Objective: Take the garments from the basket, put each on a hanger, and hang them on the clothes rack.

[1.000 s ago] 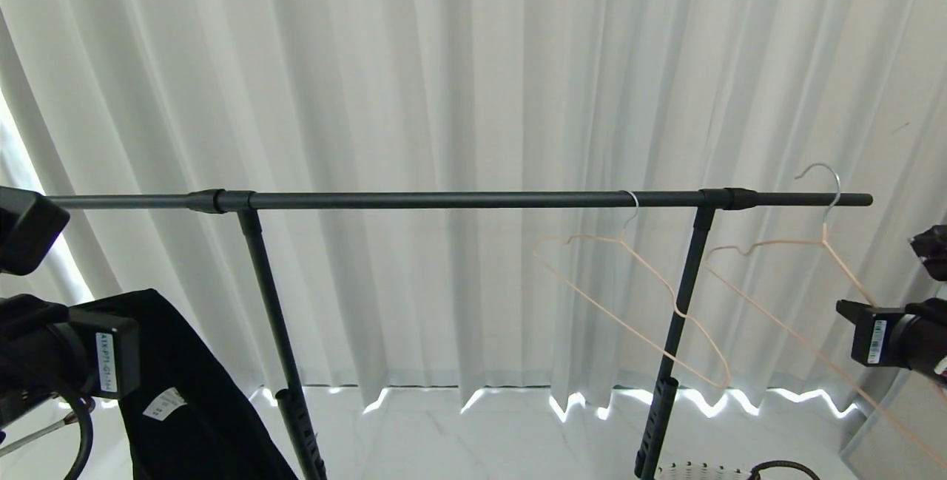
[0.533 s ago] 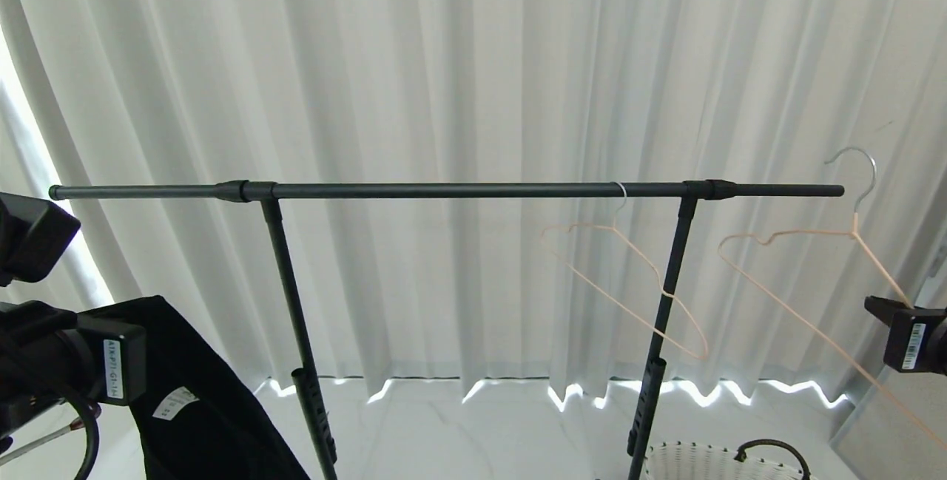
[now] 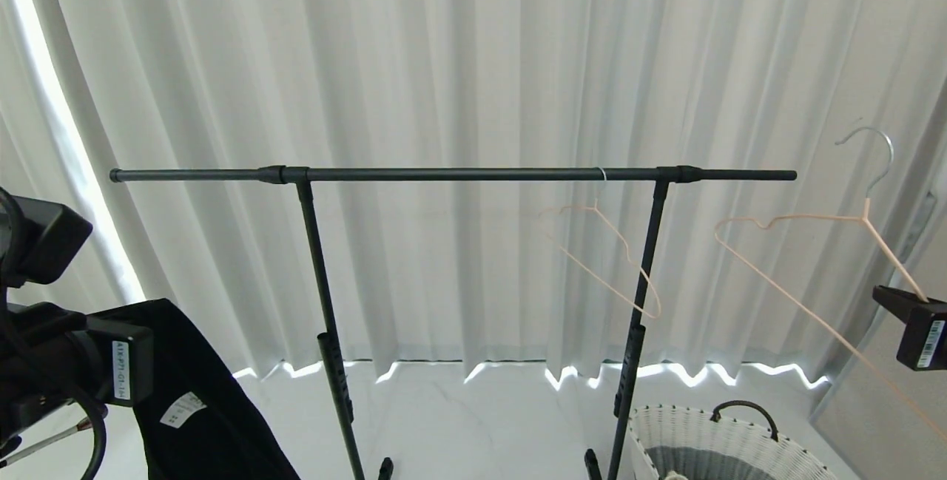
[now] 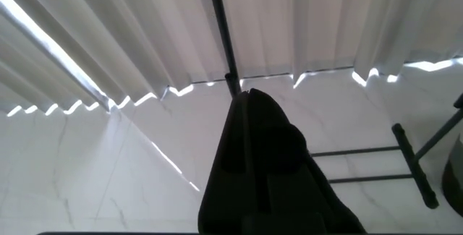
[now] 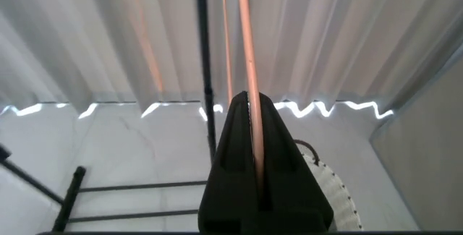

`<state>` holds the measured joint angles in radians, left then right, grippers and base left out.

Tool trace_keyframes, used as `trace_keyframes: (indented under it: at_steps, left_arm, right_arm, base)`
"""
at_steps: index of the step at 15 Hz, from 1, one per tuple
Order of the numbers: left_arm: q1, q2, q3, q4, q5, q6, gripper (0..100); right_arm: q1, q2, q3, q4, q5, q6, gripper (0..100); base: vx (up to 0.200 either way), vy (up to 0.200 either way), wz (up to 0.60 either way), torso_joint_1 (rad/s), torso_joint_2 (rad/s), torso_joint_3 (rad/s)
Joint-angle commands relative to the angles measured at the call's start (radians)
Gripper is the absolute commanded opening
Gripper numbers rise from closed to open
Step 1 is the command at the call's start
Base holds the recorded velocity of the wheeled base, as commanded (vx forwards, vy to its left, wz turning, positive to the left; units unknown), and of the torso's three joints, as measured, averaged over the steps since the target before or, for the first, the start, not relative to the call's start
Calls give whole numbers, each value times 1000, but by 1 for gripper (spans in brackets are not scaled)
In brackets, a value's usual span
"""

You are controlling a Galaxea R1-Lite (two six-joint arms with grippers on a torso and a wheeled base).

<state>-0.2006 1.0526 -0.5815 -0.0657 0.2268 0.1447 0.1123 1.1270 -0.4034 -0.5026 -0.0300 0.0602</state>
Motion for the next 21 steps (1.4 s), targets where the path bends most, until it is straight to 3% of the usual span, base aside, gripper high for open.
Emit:
trace_keyframes:
  at_steps: [1, 4, 7, 9, 10, 12, 14, 16, 18, 21]
  left_arm:
    - [-3, 3, 2, 0, 0, 0, 0]
    - [-20, 1, 2, 0, 0, 0, 0]
    - [-79, 4, 8, 0, -64, 3, 0]
    - [-111, 53, -9, 0, -60, 0, 0]
    - [-111, 113, -54, 0, -41, -2, 0]
    - [-108, 207, -127, 0, 9, -7, 0]
    - [-114, 317, -216, 1, 49, -70, 0]
    - [-151, 379, -264, 1, 52, -185, 0]
    - [-207, 411, -308, 1, 54, -309, 0]
    - [-275, 429, -314, 1, 55, -366, 0]
  right_arm:
    - [23, -12, -2, -1, 2, 1, 0]
    - [99, -33, -32, -1, 33, 4, 0]
    - [280, -30, -54, -1, 39, 41, 0]
    - [400, -26, -51, -1, 38, 124, 0]
    - [506, -26, -38, 2, 38, 201, 0]
    - [626, -26, -18, 22, 39, 279, 0]
    - [805, -26, -9, 24, 41, 388, 0]
    - [932, -3, 2, 22, 39, 411, 0]
    - [969, 34, 2, 16, 41, 428, 0]
    - [971, 111, -2, -73, 44, 431, 0]
  base:
    - [0, 0, 0, 0, 0, 0]
    - [0, 0, 0, 0, 0, 0]
    - [0, 0, 0, 0, 0, 0]
    - [0, 0, 0, 0, 0, 0]
    - [0, 0, 0, 0, 0, 0]
    - [0, 0, 0, 0, 0, 0]
    - [0, 0, 0, 0, 0, 0]
    - [0, 0, 0, 0, 0, 0]
    - [0, 0, 0, 0, 0, 0]
    - [0, 0, 0, 0, 0, 0]
